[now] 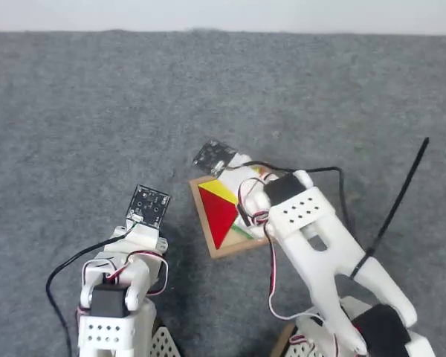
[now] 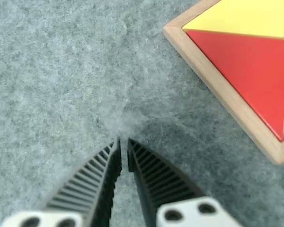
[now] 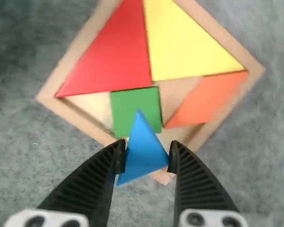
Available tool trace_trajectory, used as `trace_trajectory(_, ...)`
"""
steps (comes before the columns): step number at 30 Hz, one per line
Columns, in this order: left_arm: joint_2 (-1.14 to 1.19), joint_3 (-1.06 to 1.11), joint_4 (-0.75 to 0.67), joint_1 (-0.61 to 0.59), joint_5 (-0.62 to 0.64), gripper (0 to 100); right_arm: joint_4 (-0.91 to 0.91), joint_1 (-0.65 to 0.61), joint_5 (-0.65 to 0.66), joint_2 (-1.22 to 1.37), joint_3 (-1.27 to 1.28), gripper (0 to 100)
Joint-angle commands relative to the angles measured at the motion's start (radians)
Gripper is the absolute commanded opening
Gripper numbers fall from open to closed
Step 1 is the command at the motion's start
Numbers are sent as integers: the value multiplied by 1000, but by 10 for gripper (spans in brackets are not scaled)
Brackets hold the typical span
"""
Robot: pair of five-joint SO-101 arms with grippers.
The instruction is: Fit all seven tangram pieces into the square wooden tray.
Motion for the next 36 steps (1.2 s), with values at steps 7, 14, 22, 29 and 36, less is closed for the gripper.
trace_trajectory(7, -17, -10, 3, -5, -8, 22, -58, -15, 152, 73, -14, 103)
trace_trajectory(14, -17, -10, 3, -5, -8, 22, -81, -18, 293, 84, -14, 103)
trace_trajectory(22, -17, -10, 3, -5, -8, 22, -74, -19, 382, 105, -54, 103)
trace_trajectory(29, -17, -10, 3, -5, -8, 22, -71, -25, 413, 278, -157, 103)
trace_trajectory(36, -17, -10, 3, -5, -8, 22, -56, -68, 479, 395, -265, 103)
